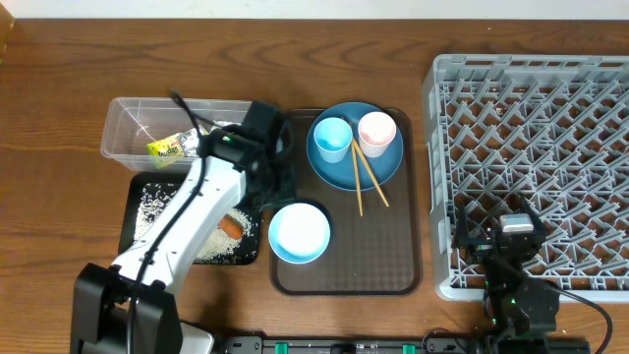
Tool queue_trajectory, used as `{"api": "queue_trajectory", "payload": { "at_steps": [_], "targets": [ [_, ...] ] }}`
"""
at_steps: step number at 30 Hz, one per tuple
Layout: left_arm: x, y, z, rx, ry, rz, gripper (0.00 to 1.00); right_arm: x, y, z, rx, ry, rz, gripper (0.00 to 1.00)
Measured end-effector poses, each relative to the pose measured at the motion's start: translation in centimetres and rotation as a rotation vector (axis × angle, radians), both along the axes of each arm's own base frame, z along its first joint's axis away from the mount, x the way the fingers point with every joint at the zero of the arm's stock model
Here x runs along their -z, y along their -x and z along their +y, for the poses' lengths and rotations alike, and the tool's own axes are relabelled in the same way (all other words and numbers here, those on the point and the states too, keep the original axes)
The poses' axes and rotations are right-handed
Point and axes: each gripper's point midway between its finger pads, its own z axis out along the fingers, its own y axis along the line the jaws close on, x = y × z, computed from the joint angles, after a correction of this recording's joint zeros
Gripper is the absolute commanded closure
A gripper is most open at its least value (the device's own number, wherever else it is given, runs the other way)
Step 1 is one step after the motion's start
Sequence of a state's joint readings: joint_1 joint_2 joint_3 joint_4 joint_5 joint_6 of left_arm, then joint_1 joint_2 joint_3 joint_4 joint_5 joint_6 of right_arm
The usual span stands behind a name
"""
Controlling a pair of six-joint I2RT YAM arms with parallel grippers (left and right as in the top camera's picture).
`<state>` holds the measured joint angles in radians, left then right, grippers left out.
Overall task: Sort waste into correct bins and load items into the dishwasher rack
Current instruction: 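Grasp the light-blue bowl rim with the left gripper and lift it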
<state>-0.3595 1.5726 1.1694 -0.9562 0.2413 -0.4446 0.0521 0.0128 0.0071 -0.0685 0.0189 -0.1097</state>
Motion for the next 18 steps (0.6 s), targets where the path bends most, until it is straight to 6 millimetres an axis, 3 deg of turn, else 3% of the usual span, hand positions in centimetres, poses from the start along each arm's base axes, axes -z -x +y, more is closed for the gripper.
{"api": "queue_trajectory", "payload": {
  "at_steps": [6, 12, 18],
  "targets": [
    [1.0, 3.0, 1.4, 0.002, -0.049, 0.120, 0.60, 0.0, 0.0, 0.0, 0.000, 0.000, 0.000, 0.01],
    [4.7, 6.0, 2.1, 0.027, -0.078, 0.191, 0.61, 0.0, 0.0, 0.0, 0.000, 0.000, 0.000, 0.01],
    [6.0, 6.3, 2.1, 0.033, -0.068, 0.183, 0.70, 0.0, 0.0, 0.0, 0.000, 0.000, 0.000, 0.01]
  ]
}}
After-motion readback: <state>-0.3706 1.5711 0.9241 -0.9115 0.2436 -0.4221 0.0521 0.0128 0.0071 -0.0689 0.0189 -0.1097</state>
